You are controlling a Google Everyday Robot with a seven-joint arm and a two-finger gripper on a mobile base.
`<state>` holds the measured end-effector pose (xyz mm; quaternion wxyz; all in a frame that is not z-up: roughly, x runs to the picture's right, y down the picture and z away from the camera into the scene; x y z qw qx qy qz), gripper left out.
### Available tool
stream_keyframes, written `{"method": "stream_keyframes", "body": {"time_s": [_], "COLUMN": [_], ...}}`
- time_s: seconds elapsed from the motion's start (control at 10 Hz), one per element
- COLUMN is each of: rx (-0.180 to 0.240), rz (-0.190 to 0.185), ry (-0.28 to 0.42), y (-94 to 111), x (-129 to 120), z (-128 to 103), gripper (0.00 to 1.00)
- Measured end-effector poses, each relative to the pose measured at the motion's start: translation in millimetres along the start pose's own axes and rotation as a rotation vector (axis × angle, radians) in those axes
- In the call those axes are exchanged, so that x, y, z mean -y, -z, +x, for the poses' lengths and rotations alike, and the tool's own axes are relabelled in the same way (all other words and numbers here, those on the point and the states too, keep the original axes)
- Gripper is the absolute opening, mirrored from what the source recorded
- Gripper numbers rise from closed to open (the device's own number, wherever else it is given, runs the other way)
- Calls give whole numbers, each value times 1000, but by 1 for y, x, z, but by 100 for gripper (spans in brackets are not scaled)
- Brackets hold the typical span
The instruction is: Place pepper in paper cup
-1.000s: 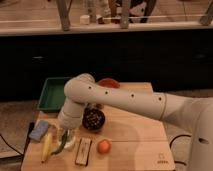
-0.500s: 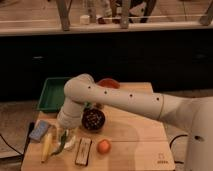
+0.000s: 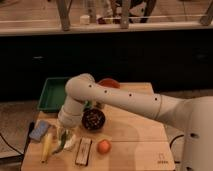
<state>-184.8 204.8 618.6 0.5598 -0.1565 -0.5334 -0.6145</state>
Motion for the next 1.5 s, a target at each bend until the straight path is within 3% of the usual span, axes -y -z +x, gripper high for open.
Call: {"method": "stream_keyframes", "body": {"time_s": [1.5], "rx": [66], "rz": [102], "ry": [69], "y": [-15], "x": [-9], "z": [21], "gripper": [4]}}
